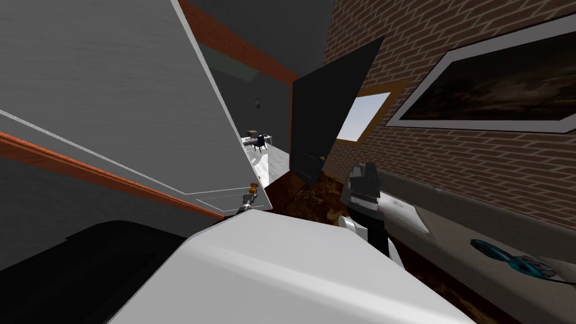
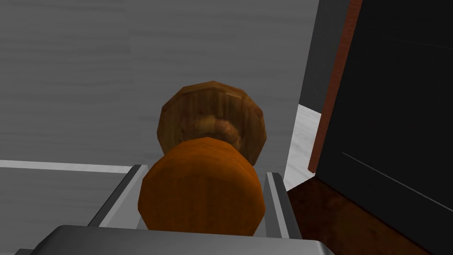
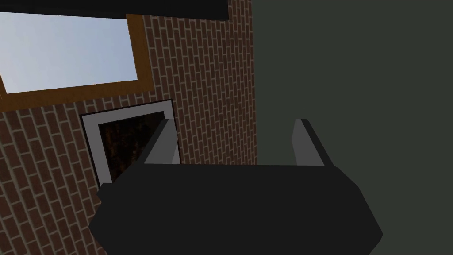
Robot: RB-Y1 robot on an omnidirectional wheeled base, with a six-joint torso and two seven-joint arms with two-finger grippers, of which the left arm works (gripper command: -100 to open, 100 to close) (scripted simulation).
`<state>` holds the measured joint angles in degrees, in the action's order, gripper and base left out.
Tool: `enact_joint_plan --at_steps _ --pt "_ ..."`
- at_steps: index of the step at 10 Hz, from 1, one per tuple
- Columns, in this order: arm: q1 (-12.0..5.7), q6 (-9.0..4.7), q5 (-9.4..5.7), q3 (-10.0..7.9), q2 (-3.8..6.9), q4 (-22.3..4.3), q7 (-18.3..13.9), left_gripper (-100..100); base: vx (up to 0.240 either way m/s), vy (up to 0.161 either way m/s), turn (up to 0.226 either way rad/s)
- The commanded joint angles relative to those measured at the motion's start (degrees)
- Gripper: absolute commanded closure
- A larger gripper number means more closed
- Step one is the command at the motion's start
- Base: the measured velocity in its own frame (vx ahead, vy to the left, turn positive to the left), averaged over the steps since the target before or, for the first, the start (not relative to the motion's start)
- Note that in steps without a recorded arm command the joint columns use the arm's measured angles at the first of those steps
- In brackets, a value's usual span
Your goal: Pull the door open
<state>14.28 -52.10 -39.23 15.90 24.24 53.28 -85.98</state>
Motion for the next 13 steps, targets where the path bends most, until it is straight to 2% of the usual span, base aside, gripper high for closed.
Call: enact_joint_plan --at_steps 1,6,7,8,9,10,13 --pt "0.48 -1.08 0.49 1.0 0.88 0.09 -1.13 100 -0.24 0.03 -0.138" --pt "2.02 -4.12 1.99 4.2 3.77 0.08 -4.61 100 -0.215 0.021 -0.105" --pt "2.21 -4.5 2.18 4.61 4.14 0.08 -5.04 100 -0.22 0.023 -0.103" --pt "2.2 -3.78 1.99 4.29 3.88 0.3 -4.49 100 -0.093 0.007 -0.023" --pt "2.82 -4.99 2.42 5.29 4.55 -0.15 -5.52 100 -0.14 0.032 -0.133" --pt "2.94 -5.34 2.52 5.51 4.74 -0.25 -5.77 100 -0.195 0.057 -0.134" --pt "3.8 -7.75 3.19 7.0 6.07 -0.95 -7.49 100 -0.192 0.036 -0.122"
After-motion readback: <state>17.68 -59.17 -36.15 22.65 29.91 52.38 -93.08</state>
